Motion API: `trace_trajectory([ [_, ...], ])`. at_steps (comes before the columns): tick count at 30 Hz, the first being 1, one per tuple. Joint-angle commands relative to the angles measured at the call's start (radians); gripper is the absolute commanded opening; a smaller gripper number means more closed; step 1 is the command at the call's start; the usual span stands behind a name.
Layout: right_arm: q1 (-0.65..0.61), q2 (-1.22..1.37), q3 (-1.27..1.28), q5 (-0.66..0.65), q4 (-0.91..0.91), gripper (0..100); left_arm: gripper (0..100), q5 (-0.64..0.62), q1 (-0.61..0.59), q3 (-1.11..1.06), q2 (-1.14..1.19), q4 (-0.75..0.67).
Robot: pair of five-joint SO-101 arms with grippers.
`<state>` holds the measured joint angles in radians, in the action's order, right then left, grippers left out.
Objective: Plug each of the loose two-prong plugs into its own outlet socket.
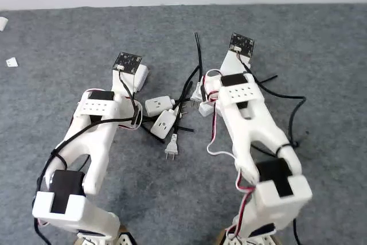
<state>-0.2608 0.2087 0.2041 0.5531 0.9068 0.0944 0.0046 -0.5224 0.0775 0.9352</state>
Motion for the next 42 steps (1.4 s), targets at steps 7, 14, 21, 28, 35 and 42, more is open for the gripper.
trace_trajectory([
  [7, -0.015, 0.134, -0.124, 0.005, -0.012, 22.6, 12, 0.017, -0.005, 0.044, -0.005, 0.009],
  [14, -0.018, 0.165, -0.152, 0.005, 0.022, 14.3, 12, 0.017, -0.005, 0.044, -0.002, 0.009],
  [21, 0.053, 0.107, -0.160, -0.091, 0.108, 0.6, 12, 0.017, -0.005, 0.044, -0.002, 0.009],
  [28, 0.289, -0.220, -0.161, -0.206, 0.335, 0.8, 12, 0.018, -0.005, 0.044, -0.002, 0.009],
  [35, 0.716, -0.317, -0.163, -0.488, 0.435, 0.8, 12, 0.018, -0.005, 0.044, -0.002, 0.009],
  [42, 1.050, -0.084, -0.222, -0.666, 0.282, 3.4, 12, 0.018, 0.005, 0.042, 0.002, 0.005],
])
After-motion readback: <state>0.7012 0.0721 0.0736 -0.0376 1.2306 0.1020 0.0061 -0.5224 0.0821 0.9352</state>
